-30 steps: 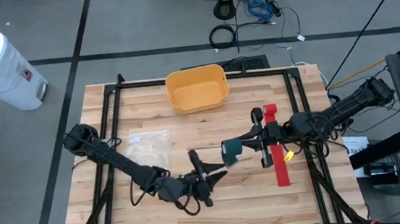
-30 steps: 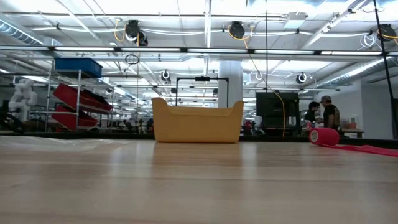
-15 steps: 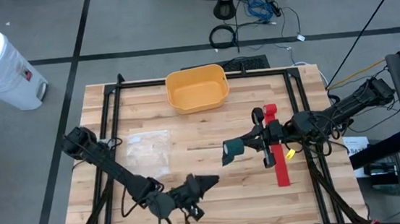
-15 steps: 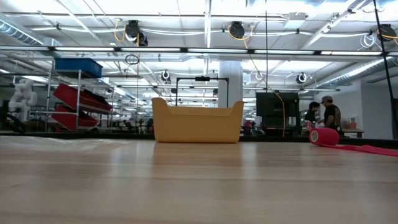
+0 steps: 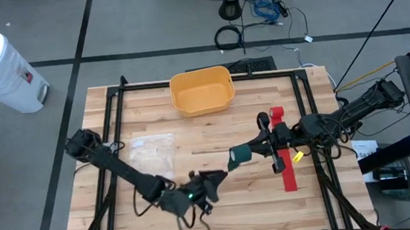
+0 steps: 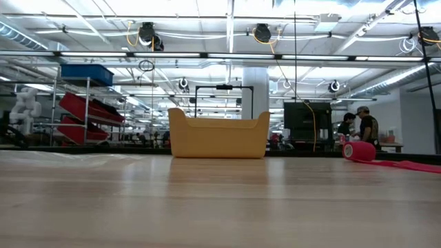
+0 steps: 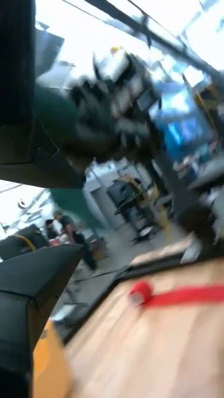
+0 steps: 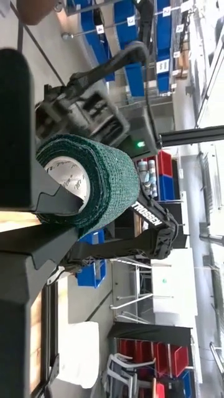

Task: Roll bandage
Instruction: Roll the green bandage

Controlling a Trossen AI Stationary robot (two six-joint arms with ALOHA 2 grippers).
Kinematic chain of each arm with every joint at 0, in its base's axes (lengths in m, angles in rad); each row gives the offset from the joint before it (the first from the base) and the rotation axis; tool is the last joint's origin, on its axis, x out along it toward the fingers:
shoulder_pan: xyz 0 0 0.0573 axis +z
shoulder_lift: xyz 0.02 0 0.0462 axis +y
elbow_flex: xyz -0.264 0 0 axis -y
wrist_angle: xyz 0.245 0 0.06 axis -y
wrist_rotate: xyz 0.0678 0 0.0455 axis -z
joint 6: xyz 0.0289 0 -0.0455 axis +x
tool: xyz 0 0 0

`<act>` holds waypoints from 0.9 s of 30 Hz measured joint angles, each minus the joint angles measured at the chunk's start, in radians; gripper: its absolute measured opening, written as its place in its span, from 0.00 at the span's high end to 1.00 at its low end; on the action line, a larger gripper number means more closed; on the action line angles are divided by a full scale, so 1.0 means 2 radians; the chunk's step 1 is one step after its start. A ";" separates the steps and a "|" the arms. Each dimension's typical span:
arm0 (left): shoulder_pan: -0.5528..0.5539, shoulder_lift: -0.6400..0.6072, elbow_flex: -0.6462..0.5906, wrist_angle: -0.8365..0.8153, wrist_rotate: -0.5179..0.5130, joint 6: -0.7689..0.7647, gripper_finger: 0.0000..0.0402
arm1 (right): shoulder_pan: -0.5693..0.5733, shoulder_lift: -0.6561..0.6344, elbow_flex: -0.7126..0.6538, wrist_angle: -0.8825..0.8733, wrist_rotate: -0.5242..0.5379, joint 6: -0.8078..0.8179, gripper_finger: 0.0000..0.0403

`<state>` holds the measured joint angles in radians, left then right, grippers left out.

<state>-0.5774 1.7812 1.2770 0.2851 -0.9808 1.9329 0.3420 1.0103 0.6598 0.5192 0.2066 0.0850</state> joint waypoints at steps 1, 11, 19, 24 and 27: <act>0.005 0.000 0.000 -0.009 -0.002 0.004 0.60 | 0.000 0.000 0.000 -0.002 0.000 0.004 0.97; 0.011 0.000 0.000 -0.017 0.008 0.045 0.60 | 0.000 0.000 0.000 -0.039 0.000 0.031 0.97; 0.000 0.000 0.000 -0.021 0.034 0.046 0.60 | 0.001 0.000 0.000 -0.039 0.000 0.044 0.97; 0.009 0.000 0.000 -0.035 0.032 0.058 0.60 | 0.004 0.000 0.000 -0.037 0.000 0.043 0.97; 0.013 0.001 0.000 -0.035 0.035 0.062 0.60 | 0.004 0.000 0.000 -0.037 0.000 0.043 0.97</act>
<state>-0.5517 1.7834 1.2766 0.2155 -0.9114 2.0559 0.3496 1.0111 0.6598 0.4461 0.2073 0.1705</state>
